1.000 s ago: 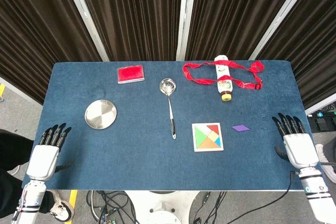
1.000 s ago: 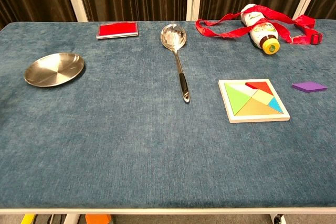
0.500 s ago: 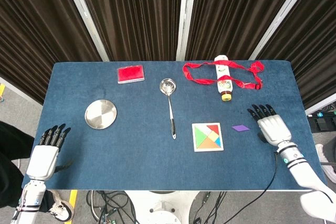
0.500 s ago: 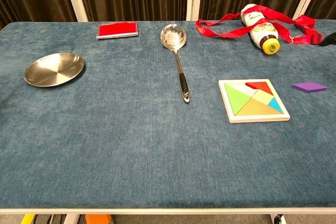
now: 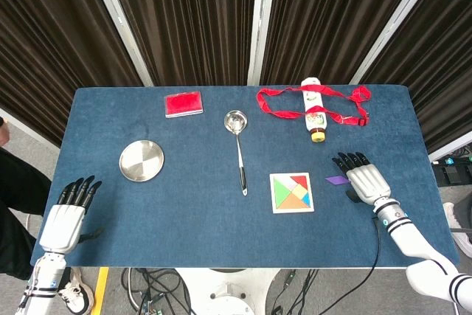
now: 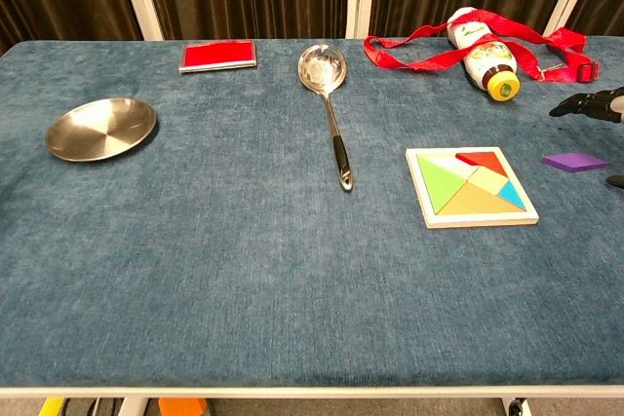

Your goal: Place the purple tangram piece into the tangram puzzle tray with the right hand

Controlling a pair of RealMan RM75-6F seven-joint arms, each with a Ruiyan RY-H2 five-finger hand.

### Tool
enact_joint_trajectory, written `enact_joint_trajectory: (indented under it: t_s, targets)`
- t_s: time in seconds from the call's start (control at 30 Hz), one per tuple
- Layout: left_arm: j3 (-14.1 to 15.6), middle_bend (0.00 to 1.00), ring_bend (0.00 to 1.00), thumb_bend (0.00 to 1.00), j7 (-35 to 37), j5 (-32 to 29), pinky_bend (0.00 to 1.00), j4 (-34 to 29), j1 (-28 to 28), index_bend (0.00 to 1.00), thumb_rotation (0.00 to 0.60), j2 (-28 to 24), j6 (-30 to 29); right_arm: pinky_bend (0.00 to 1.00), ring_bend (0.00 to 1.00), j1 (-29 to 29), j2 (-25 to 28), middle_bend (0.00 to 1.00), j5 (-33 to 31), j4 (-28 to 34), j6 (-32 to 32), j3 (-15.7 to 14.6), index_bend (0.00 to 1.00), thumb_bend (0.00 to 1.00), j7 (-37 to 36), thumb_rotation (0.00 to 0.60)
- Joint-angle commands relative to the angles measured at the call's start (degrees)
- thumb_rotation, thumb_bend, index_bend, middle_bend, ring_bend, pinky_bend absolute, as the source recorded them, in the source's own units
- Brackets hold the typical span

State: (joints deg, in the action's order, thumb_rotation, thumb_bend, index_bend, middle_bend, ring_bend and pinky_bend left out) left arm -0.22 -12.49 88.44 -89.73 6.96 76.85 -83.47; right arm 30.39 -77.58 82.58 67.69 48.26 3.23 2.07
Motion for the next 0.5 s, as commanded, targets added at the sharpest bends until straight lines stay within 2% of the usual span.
enact_joint_trajectory:
  t_s: [0.03, 0.33, 0.5]
  targets:
    - [-0.05, 0.03, 0.00, 0.00, 0.00, -0.20, 0.11, -0.01, 0.00, 0.09, 0.600, 0.00, 0.08, 0.00, 0.00, 0.25, -0.43, 0.00, -0.06, -0.59, -0.08, -0.27, 0.01, 0.26, -0.48, 0.600]
    - [0.01, 0.03, 0.00, 0.00, 0.08, -0.47, 0.11, 0.19, 0.05, 0.10, 0.600, 0.17, 0.33, 0.00, 0.00, 0.73, -0.70, 0.00, 0.22, -0.82, 0.38, -0.92, 0.21, 0.26, -1.56, 0.600]
    - [0.06, 0.03, 0.00, 0.00, 0.10, -0.56, 0.11, 0.16, -0.01, 0.10, 0.600, 0.10, 0.31, 0.00, 0.00, 0.92, -0.87, 0.00, 0.00, -1.00, 0.65, -1.04, 0.26, 0.26, -1.47, 0.600]
